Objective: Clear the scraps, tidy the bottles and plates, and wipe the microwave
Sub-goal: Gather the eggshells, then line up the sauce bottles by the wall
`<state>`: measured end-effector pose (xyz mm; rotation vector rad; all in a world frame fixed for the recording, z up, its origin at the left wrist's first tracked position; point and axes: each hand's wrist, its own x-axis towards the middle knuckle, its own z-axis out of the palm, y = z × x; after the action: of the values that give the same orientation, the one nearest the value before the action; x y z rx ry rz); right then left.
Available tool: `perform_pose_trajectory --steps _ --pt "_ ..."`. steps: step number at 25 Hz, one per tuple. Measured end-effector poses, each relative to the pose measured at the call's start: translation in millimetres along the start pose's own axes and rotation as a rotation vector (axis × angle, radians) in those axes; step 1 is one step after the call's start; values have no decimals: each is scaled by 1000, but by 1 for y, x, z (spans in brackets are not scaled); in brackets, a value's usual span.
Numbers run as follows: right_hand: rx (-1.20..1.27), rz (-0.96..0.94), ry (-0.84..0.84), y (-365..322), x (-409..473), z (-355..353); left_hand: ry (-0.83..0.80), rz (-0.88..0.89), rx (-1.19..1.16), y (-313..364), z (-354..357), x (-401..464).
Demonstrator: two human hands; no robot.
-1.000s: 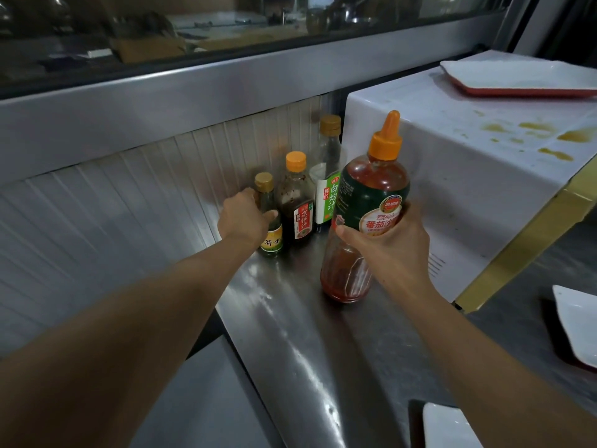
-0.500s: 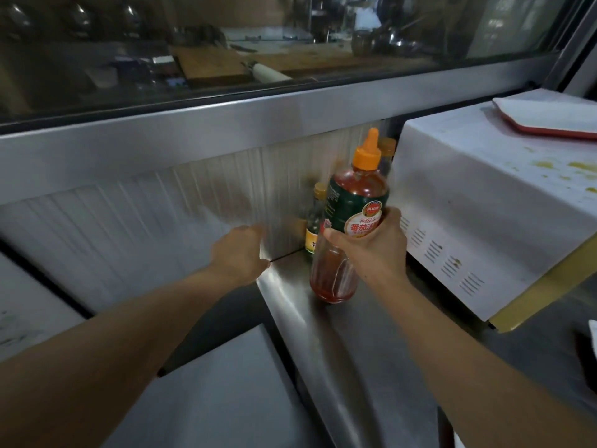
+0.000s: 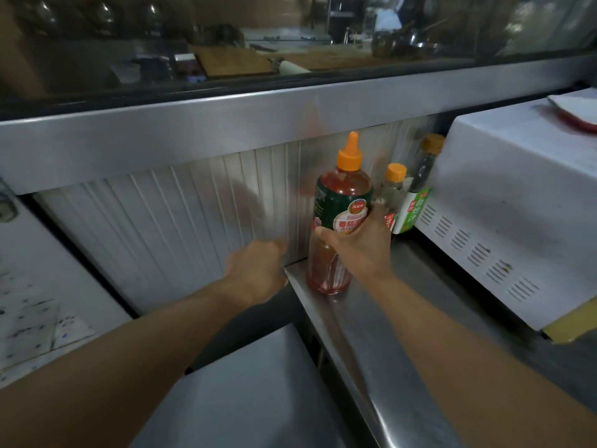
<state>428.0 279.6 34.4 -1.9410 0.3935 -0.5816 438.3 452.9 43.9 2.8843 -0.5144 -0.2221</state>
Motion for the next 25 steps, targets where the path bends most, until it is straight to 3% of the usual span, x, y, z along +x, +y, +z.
perform_pose_trajectory --steps 6,8,13,25 --pt "18 -46 -54 9 -6 3 -25 17 43 -7 1 -9" --pt "-87 -30 -62 21 -11 4 -22 22 51 -8 2 -8" --pt "-400 216 -114 56 -24 21 -24 18 24 -10 11 -2" --pt "-407 125 -129 73 -9 35 -27 47 65 -8 31 8"
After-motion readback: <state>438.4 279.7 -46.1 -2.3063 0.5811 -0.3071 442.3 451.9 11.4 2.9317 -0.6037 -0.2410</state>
